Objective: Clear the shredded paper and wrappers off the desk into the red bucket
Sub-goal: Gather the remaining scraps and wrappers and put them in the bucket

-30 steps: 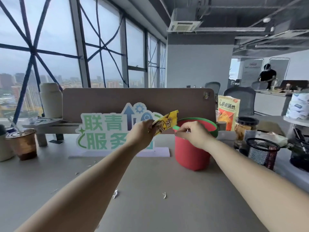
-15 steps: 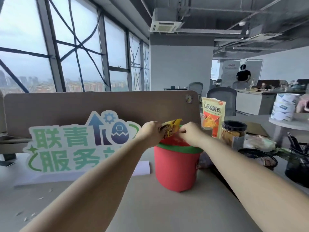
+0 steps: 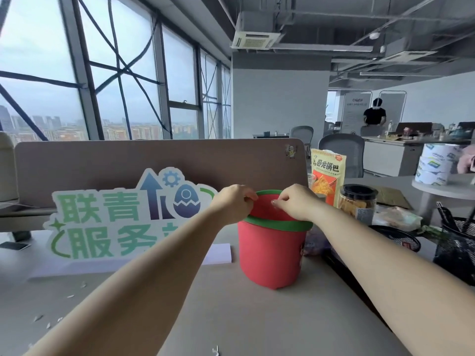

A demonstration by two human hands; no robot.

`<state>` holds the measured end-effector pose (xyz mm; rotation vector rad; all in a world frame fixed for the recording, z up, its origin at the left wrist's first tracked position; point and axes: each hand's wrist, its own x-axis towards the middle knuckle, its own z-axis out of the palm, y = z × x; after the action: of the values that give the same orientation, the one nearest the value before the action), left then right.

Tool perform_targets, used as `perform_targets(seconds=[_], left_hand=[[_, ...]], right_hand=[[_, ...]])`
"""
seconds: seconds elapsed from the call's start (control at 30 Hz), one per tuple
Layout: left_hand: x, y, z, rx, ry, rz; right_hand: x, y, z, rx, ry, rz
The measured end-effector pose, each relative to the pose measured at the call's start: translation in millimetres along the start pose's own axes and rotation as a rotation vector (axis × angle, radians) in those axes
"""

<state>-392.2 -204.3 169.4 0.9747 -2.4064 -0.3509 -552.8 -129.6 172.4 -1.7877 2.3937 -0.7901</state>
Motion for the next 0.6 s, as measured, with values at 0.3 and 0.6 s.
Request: perform_targets(seconds=[0.3,0.6], left_hand=[[-26,0,-14,0.011,0.057,0.025],[-72,-13,-30,-0.032,0.044,-0.040]], right_hand=[[-20,-6,-4,0.005,-0.007,-0.036],[-51,-19,-5,0.052,0.047,-0.131]])
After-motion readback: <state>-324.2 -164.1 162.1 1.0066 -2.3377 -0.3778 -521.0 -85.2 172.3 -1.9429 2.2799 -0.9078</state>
